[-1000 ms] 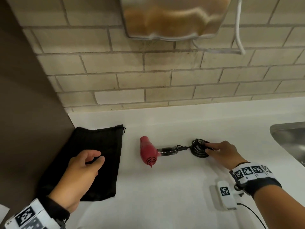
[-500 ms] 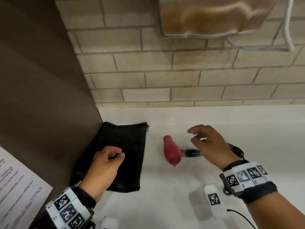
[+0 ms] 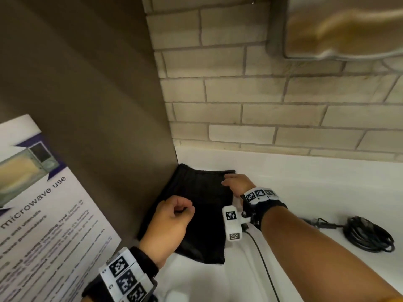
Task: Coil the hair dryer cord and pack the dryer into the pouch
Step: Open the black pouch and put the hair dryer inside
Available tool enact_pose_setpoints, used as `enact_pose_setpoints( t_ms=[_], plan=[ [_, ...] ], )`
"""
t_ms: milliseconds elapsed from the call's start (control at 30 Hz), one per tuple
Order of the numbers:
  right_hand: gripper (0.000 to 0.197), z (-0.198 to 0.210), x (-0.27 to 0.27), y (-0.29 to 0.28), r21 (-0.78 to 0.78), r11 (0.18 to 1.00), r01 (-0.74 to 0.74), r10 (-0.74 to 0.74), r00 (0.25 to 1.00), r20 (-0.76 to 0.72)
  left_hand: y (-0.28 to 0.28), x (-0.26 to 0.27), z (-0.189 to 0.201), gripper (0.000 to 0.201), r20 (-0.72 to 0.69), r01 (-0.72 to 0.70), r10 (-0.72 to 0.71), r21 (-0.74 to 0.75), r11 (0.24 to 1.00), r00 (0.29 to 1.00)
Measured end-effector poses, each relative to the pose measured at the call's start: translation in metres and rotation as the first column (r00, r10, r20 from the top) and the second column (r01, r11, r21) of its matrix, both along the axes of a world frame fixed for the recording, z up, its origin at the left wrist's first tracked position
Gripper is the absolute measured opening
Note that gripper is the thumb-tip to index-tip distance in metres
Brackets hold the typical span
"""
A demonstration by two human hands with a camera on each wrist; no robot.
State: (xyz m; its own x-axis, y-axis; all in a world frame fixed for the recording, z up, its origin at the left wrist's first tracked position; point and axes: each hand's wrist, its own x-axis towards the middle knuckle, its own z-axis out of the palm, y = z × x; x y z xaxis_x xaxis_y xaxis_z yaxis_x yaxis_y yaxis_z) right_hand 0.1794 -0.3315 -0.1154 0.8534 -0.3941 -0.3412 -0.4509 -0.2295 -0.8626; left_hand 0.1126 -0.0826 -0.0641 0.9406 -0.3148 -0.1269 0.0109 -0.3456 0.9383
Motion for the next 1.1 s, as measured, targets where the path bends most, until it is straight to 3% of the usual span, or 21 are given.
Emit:
enact_pose_setpoints(
  t_ms=[133,233,300,400,467,500,567,633,666,733,800,900,1100],
  plan=[
    [0.030,0.006,0.000,0.001,0.007,1.000,0.008,-0.008,1.000,-0.025,-0.014,0.012,0.006,0.009,-0.013,0.012,-0.012,-0.013,1.000,1.000],
    [0.053,0.008,-0.027,0.012,0.009,1.000,-0.018,0.015,0.969,0.248,-0.036,0.031,0.014,0.013,-0.121,-0.022,0.019,-0.028,0.999,0.992],
    [0.057,0.018,-0.058,0.033,-0.125,0.989,-0.074,0.122,0.891,0.437,-0.051,0.048,0.023,0.027,-0.244,-0.064,0.042,-0.083,0.994,0.969],
    [0.062,0.028,-0.099,0.064,-0.311,0.924,-0.223,0.360,0.779,0.513,-0.065,0.071,0.042,0.068,-0.576,-0.108,-0.032,-0.206,0.973,0.817],
    [0.060,0.040,-0.121,0.078,-0.418,0.852,-0.314,0.505,0.700,0.504,-0.068,0.077,0.055,0.062,-0.691,-0.061,-0.177,-0.305,0.950,0.701],
    [0.055,0.044,-0.128,0.081,-0.452,0.825,-0.339,0.552,0.653,0.518,-0.070,0.077,0.061,0.051,-0.685,-0.010,-0.209,-0.301,0.953,0.698],
    [0.041,0.052,-0.138,0.083,-0.379,0.855,-0.354,0.518,0.608,0.601,-0.075,0.073,0.071,0.023,-0.566,0.080,-0.156,-0.157,0.984,0.809],
    [0.019,0.063,-0.142,0.078,-0.042,0.956,-0.289,0.233,0.669,0.706,-0.081,0.064,0.073,0.007,-0.300,0.090,-0.111,-0.086,0.992,0.947],
    [0.009,0.069,-0.141,0.074,0.214,0.947,-0.238,0.017,0.707,0.707,-0.083,0.060,0.072,0.008,-0.161,0.115,-0.127,-0.083,0.990,0.979],
    [0.011,0.084,-0.135,0.064,0.576,0.807,-0.126,-0.306,0.747,0.591,-0.082,0.045,0.078,0.008,0.088,0.227,-0.223,-0.040,0.973,0.971],
    [0.026,0.098,-0.127,0.053,0.607,0.794,-0.034,-0.358,0.781,0.512,-0.079,0.031,0.085,0.007,0.257,0.341,-0.339,0.036,0.939,0.905],
    [0.031,0.111,-0.117,0.041,0.513,0.856,-0.054,-0.263,0.810,0.524,-0.080,0.019,0.090,0.008,0.354,0.407,-0.403,0.067,0.911,0.844],
    [0.019,0.115,-0.119,0.031,0.324,0.937,-0.130,-0.142,0.707,0.693,-0.072,0.015,0.090,0.017,0.263,0.405,-0.382,-0.037,0.914,0.886]
  ],
)
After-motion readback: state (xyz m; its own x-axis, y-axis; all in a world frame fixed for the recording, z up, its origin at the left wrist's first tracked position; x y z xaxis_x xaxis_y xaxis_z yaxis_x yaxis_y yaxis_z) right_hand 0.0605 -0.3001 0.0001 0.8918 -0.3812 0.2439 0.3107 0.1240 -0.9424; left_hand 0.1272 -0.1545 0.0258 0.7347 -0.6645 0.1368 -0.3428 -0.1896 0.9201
